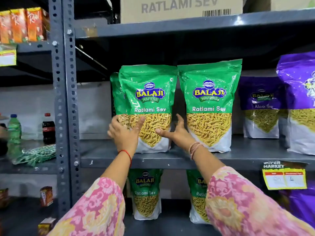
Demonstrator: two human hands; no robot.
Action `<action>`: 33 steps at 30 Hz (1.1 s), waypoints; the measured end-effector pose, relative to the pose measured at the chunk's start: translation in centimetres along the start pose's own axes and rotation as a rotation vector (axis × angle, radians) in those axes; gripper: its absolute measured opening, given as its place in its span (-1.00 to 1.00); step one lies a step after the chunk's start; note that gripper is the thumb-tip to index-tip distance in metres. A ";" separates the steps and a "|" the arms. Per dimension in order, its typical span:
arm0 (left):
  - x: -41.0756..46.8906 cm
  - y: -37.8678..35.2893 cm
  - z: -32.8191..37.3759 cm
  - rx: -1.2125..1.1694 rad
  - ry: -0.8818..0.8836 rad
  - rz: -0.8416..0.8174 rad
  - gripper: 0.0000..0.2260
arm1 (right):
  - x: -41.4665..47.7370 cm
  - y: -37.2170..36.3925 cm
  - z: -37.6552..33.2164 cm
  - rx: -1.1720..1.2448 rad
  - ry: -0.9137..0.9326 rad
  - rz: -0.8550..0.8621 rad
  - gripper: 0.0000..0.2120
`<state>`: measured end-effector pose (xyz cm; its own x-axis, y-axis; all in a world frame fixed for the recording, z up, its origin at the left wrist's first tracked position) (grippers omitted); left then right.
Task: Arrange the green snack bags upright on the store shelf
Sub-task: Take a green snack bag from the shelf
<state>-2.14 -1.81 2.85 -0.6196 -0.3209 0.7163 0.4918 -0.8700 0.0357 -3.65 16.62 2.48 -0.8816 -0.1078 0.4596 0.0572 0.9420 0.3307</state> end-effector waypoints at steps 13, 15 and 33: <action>0.7 0.4 -3.3 -0.102 0.029 -0.206 -0.58 | 2.7 -2.6 0.8 0.290 0.059 -0.226 -0.58; 0.2 1.6 -2.5 -0.115 0.002 -0.169 -0.57 | 1.8 -2.9 -0.5 0.253 0.133 -0.228 -0.62; -25.8 3.1 -14.7 -0.421 0.542 -0.429 -0.74 | -22.1 -6.7 16.9 -0.052 0.032 -0.129 -0.43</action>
<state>6.33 -1.76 -25.78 -0.9656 0.0301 0.2583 -0.0609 -0.9918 -0.1123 7.49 18.09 -23.83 -0.8677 -0.2379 0.4365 -0.0308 0.9021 0.4304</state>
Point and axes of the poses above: each hand's wrist, its own x-axis towards the middle knuckle, its own y-axis out of the back of the hand, z = x × y, the point moved 4 cm from there along x, towards the middle knuckle, and after that the axes turned 9 degrees about -z, right-handed, at the moved point
